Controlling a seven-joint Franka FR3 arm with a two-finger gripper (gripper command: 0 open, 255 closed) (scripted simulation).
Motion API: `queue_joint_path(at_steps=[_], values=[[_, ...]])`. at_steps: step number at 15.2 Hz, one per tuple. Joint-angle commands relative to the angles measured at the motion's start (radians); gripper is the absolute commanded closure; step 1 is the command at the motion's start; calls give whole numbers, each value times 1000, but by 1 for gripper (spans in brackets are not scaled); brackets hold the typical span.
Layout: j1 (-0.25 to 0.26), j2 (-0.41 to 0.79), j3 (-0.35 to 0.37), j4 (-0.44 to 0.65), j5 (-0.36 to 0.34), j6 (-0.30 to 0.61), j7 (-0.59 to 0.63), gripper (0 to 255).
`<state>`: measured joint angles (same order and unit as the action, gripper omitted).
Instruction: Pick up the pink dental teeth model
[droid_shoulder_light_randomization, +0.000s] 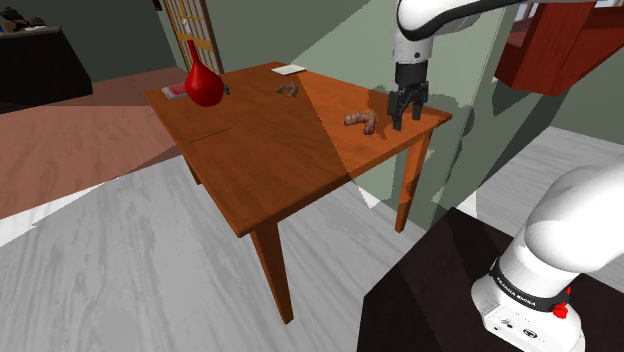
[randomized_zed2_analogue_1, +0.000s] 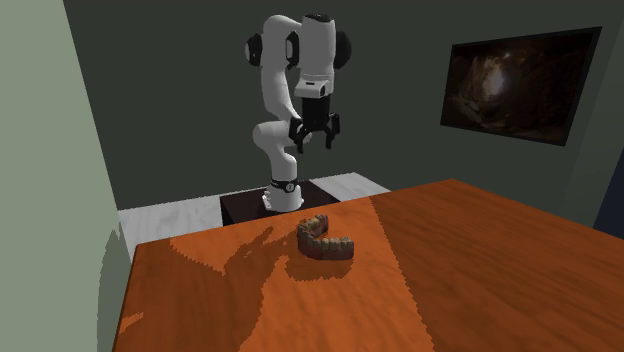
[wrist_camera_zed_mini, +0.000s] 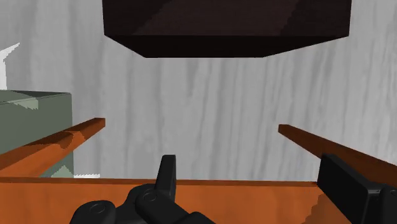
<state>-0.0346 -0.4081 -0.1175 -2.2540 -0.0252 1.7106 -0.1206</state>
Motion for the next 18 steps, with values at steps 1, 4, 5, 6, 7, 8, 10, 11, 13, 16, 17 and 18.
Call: queue_joint_path(at_steps=[1,4,5,6,7,8,10,11,13,16,17,18], values=[[-6,69,-13,37,-8,43,-14,0],[-14,171,-32,109,-13,89,-34,0],[-17,205,-37,135,-14,102,-41,0],[-20,239,-43,162,-14,114,-48,0],[-23,274,-48,191,-13,125,-55,0],[-27,308,-54,221,-12,135,-62,0],[-34,378,-63,284,-8,151,-76,0],[-38,413,-68,318,-5,158,-83,0],[-46,483,-76,389,2,167,-97,0],[-62,592,-86,507,15,172,-117,0],[-68,629,-88,550,20,172,-123,0],[-75,666,-91,595,25,169,-129,0]])
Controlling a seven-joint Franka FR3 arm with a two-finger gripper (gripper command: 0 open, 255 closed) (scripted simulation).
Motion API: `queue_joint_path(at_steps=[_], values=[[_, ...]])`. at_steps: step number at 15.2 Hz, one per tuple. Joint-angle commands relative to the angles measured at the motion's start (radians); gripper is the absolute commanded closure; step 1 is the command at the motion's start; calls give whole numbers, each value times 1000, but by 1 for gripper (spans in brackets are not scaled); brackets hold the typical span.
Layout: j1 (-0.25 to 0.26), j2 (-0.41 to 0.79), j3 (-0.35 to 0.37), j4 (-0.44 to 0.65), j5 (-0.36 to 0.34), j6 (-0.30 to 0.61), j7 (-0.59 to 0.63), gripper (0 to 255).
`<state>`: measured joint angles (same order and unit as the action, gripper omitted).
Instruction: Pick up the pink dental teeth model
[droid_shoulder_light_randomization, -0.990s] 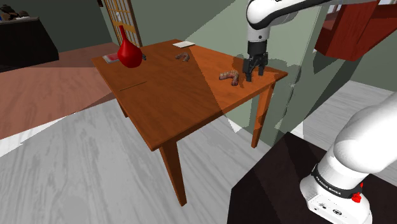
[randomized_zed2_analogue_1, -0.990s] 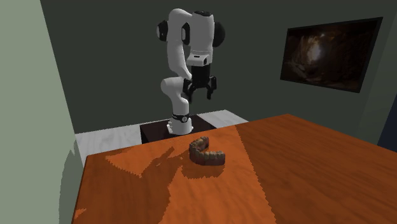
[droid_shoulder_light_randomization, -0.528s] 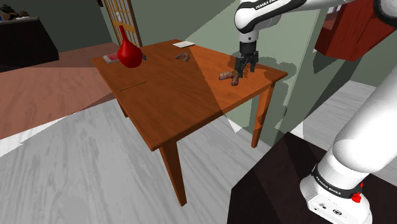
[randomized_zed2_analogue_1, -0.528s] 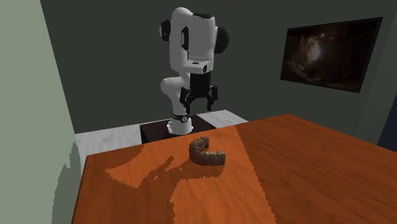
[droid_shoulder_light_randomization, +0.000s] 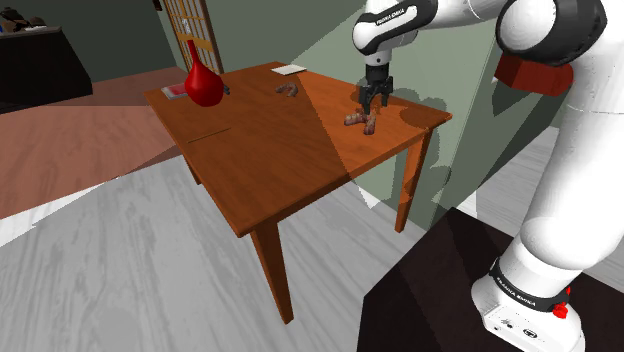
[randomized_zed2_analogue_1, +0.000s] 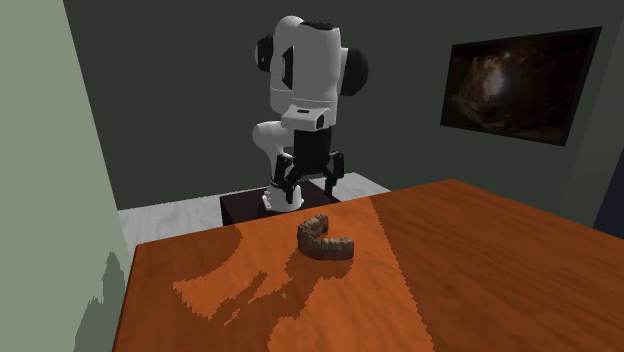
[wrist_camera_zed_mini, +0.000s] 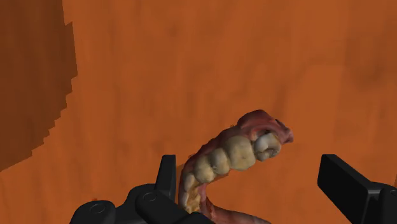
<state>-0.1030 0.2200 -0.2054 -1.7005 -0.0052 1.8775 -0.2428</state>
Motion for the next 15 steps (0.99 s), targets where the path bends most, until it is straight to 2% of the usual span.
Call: queue_joint_path(at_steps=[1,4,11,14,15], values=[[-14,76,-5,88,10,-1,-13,0],[-38,196,-9,244,28,-22,-29,0],[-38,213,-6,175,31,64,-28,0],[-38,214,-6,170,31,71,-27,0],[-38,215,-6,171,31,71,-27,255]])
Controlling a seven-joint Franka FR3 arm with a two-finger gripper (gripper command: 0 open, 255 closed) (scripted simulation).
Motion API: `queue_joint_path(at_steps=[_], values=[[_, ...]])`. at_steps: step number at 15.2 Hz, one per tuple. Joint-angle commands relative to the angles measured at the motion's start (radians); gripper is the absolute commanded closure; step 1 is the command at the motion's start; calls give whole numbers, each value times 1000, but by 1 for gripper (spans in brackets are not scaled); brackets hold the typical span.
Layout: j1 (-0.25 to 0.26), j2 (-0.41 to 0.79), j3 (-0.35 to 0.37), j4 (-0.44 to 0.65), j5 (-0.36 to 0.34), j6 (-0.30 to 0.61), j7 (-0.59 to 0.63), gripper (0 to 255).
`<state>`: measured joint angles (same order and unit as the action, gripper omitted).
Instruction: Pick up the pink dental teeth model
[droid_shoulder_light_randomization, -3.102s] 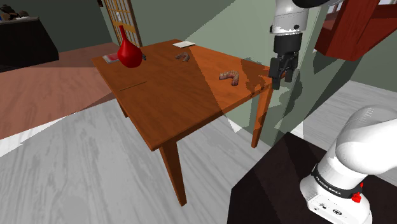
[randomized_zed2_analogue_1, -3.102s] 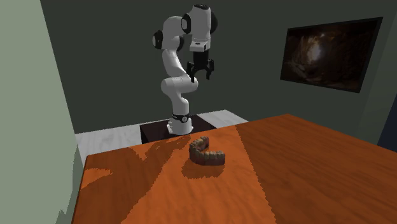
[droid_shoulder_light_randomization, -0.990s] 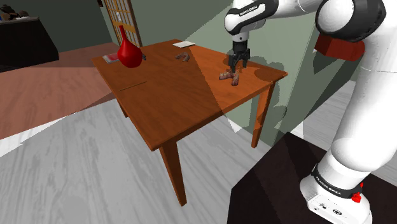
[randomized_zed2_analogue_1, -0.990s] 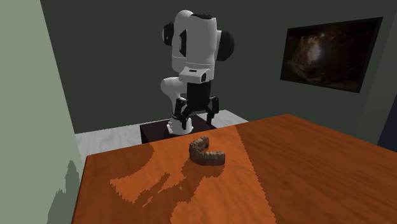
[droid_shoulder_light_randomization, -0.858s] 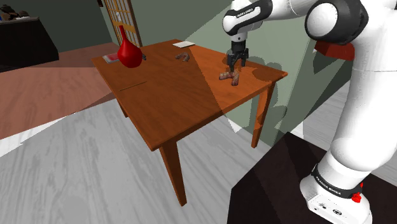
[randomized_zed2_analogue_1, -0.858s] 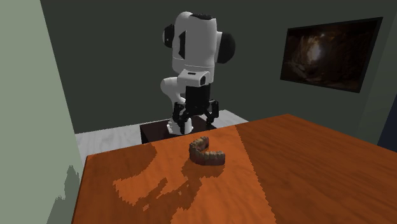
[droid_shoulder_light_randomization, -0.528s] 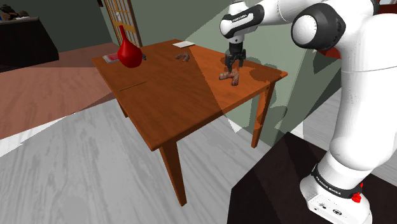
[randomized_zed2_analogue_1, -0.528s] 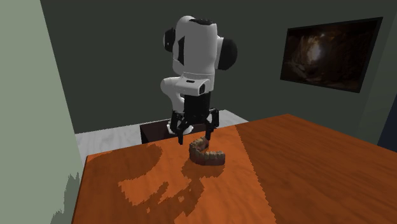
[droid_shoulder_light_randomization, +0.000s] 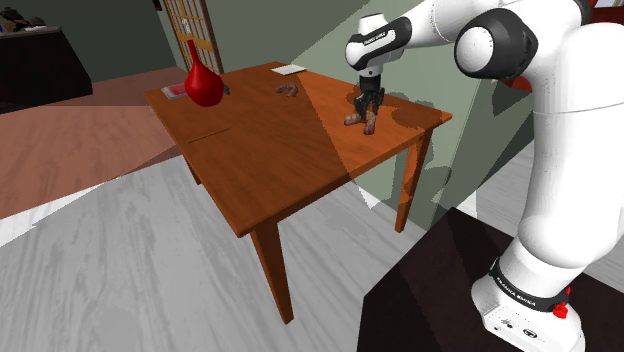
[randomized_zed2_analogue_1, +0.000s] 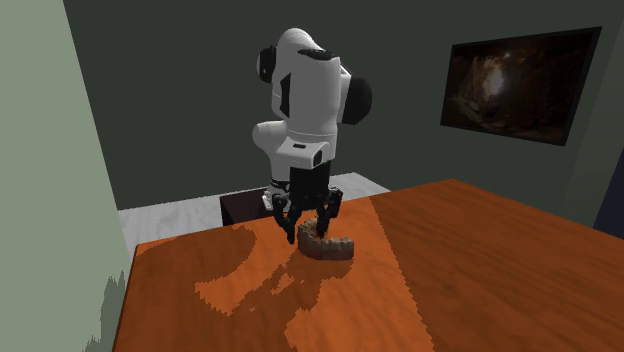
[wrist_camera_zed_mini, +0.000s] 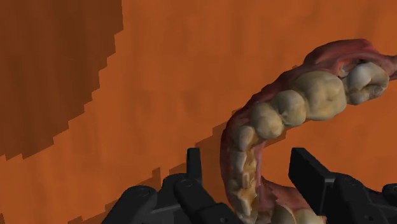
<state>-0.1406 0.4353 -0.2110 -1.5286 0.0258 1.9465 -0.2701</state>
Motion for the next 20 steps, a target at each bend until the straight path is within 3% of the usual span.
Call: queue_joint_path(at_steps=[1,9,20], values=[[0,1,0,0,0,1,0,255],[0,-1,0,-2,0,2,0,255],[-2,-24,-3,113,-4,-135,-3,255]])
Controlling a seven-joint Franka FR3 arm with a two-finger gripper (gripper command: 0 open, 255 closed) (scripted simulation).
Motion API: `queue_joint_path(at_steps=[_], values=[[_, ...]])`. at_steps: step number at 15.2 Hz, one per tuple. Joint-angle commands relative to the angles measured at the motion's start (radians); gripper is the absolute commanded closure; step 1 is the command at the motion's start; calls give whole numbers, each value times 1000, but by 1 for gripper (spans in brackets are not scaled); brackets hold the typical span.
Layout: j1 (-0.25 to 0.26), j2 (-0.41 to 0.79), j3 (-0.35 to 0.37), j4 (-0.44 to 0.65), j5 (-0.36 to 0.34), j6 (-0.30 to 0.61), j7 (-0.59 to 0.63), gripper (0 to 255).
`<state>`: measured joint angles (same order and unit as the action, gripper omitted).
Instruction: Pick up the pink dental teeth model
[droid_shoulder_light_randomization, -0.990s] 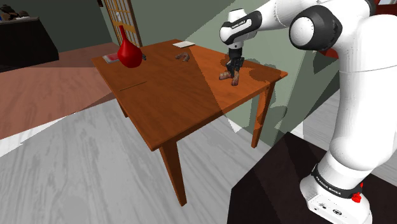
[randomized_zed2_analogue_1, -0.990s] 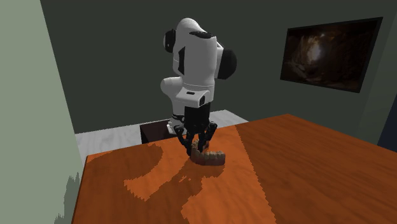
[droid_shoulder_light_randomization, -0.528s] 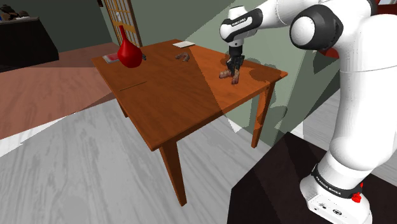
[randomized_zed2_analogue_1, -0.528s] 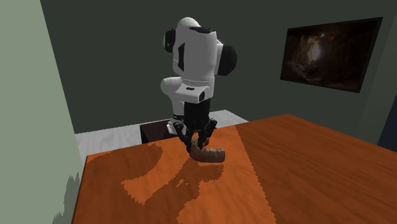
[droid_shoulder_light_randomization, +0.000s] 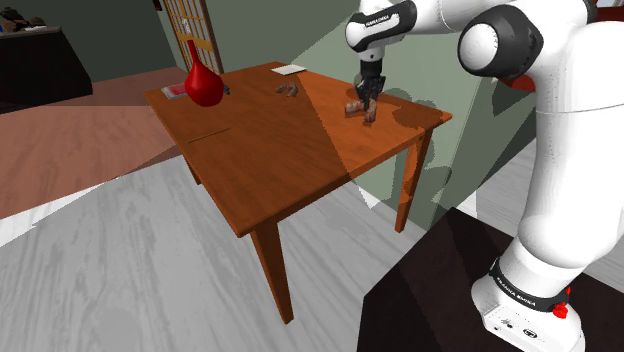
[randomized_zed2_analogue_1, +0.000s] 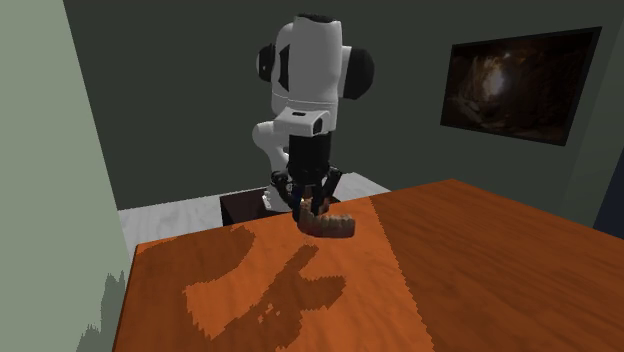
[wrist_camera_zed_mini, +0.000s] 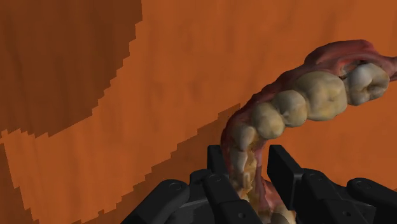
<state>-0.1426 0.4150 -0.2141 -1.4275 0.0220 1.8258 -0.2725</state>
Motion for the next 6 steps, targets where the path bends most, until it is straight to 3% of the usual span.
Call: queue_joint_path(at_steps=[1,6], values=[[0,-4,-1,24,-1,-28,-1,255],[-2,-4,-1,66,-1,-70,-2,255]])
